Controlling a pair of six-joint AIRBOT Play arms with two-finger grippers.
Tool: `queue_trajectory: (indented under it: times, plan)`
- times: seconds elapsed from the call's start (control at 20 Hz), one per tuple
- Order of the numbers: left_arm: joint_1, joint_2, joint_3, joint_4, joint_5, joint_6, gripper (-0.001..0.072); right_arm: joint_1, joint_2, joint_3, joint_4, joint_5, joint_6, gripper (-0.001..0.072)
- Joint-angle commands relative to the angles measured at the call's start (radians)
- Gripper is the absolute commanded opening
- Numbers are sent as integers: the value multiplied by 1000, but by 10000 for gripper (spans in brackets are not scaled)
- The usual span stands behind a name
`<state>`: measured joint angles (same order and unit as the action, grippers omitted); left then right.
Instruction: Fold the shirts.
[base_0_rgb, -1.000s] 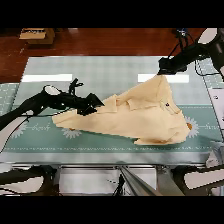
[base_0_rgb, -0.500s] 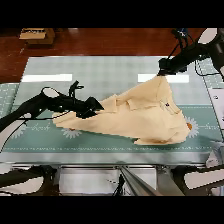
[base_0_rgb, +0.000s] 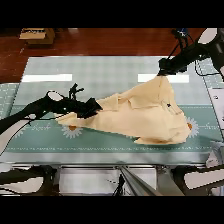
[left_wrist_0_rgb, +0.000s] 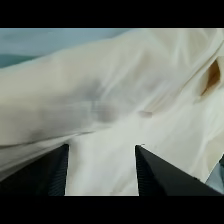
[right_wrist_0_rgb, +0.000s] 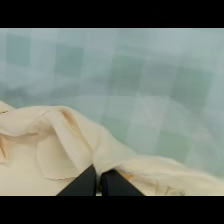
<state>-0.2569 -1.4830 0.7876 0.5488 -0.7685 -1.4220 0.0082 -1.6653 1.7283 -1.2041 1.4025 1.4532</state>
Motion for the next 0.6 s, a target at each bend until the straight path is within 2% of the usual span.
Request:
queue_trajectory:
  times: [0.0, 0.15, 0.3, 0.35, 0.45, 0.55]
  plan:
    - [2, -15, 0, -29, 114, -12, 523, 1, 0, 0, 0, -1, 1, 25]
    - [2, -13, 16, -61, 101, -2, 519, 1, 0, 0, -2, -5, 1, 25]
    - [3, -12, 35, -60, 52, 50, 370, 1, 0, 0, -2, -8, 1, 25]
    - [3, -12, 35, -60, 39, 53, 370, 1, 0, 0, -2, -8, 0, 26]
    - [13, -10, 35, -60, -10, 62, 392, 1, 0, 0, -2, -3, -25, 44]
    - [43, 7, 44, -59, -111, 136, 552, -8, 1, 10, -6, 49, -94, 235]
